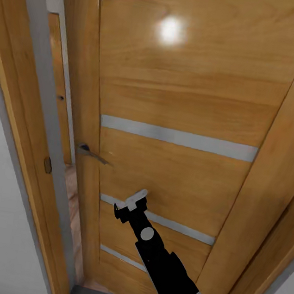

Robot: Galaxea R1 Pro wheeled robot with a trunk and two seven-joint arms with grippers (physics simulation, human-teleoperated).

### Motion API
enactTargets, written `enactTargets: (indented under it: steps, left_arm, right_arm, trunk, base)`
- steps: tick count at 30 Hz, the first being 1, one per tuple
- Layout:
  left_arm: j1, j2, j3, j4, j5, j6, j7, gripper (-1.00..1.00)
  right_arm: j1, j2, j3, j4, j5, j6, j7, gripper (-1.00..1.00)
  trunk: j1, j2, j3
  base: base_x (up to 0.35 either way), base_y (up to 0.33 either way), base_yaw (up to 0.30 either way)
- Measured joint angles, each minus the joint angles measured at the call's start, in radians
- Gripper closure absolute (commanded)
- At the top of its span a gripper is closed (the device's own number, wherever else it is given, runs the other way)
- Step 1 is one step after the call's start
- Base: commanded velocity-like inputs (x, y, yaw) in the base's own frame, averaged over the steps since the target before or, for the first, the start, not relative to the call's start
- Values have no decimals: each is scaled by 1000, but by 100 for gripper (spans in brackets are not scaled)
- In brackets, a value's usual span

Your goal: Move the two storage containers from the living room to the garage. In the garage, place one container on the floor and stack the other container on top of it (either order is fine).

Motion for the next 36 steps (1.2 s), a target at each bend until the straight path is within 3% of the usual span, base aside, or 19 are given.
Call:
enactTargets:
  steps: [4, 7, 9, 15, 21, 23, 29, 36]
  left_arm:
    - [0, 0, 0, 0, 0, 0, 0, -100]
    - [1, 0, 0, 0, 0, 0, 0, -100]
    - [0, 0, 0, 0, 0, 0, 0, -100]
    - [0, 0, 0, 0, 0, 1, 0, -100]
    - [0, -2, 0, 0, 0, 0, 0, -100]
    - [0, -3, 0, 0, 0, 0, 0, -100]
    - [0, -1, 0, 0, 0, 0, 0, -100]
    - [0, 0, 0, 0, 0, 0, 0, -100]
  right_arm:
    - [-12, 0, 3, 23, 80, -1, -5, -100]
    - [-31, 0, -1, 50, 100, -2, -12, -100]
    - [-75, 0, 5, 122, 104, -11, -17, -100]
    - [-154, 0, -113, 259, 112, -47, -22, -100]
    - [-288, 0, -159, 522, 109, -107, -69, -100]
    - [-322, 0, -170, 567, 107, -110, -94, -100]
    - [-341, 0, -180, 589, 100, -113, -117, -100]
    - [-342, 0, -189, 546, 108, -112, -124, -100]
  trunk:
    - [0, 0, 0]
    - [0, 0, 0]
    - [0, 0, 0]
    - [0, 0, 0]
    - [0, 0, 0]
    - [0, 0, 0]
    - [1, 0, 0]
    - [1, 0, 0]
  base:
    - [321, 0, 0]
    - [321, 0, 0]
    - [321, 0, 0]
    - [320, 0, 0]
    - [283, 0, 0]
    - [134, 0, 0]
    - [38, 0, 0]
    - [2, 0, 0]
